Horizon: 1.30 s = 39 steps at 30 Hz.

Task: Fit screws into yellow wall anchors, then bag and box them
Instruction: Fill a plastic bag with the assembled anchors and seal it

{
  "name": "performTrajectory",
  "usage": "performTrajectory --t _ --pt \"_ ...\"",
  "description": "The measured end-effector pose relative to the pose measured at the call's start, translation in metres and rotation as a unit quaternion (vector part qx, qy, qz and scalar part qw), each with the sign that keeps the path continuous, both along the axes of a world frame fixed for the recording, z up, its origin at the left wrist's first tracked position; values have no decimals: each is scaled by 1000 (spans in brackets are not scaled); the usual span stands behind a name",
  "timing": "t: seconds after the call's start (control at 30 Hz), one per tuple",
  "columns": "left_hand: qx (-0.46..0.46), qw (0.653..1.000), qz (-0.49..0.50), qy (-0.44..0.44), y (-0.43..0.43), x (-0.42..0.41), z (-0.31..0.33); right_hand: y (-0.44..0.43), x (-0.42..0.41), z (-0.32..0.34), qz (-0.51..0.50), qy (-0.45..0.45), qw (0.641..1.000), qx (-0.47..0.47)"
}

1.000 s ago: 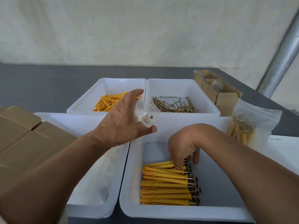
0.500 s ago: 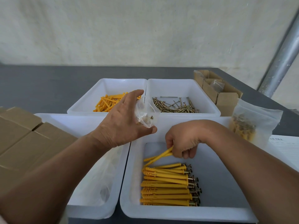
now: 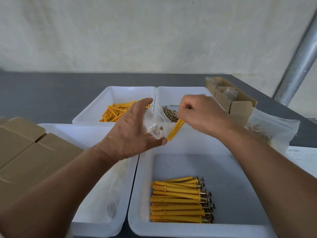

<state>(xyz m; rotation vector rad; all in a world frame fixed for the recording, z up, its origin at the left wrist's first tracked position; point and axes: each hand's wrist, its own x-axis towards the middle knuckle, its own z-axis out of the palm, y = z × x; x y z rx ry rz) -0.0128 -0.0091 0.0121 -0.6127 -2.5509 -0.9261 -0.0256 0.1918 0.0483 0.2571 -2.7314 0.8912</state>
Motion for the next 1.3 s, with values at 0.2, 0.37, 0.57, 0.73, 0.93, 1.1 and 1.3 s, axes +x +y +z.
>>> performTrajectory --t 0.2,0.37,0.57,0.73,0.93,1.1,1.3 --pt "0 1000 2 -1 1 0 -1 9 3 14 -23 182 959 -218" --pt "-7 1000 3 7 1 -1 -1 3 8 17 35 190 920 -341" --pt "0 1000 4 18 1 -1 -3 -14 9 -1 70 141 964 -213" --pt "0 1000 -1 21 2 -1 -3 -21 9 -9 96 98 980 -145" --pt "2 1000 -7 26 4 -2 -3 -33 12 -19 132 41 983 -119" --pt "-1 999 -18 28 2 -3 -3 -36 10 -20 160 3 984 -72" --pt "3 1000 -15 22 3 -1 -2 -29 11 -15 156 -23 979 -132"
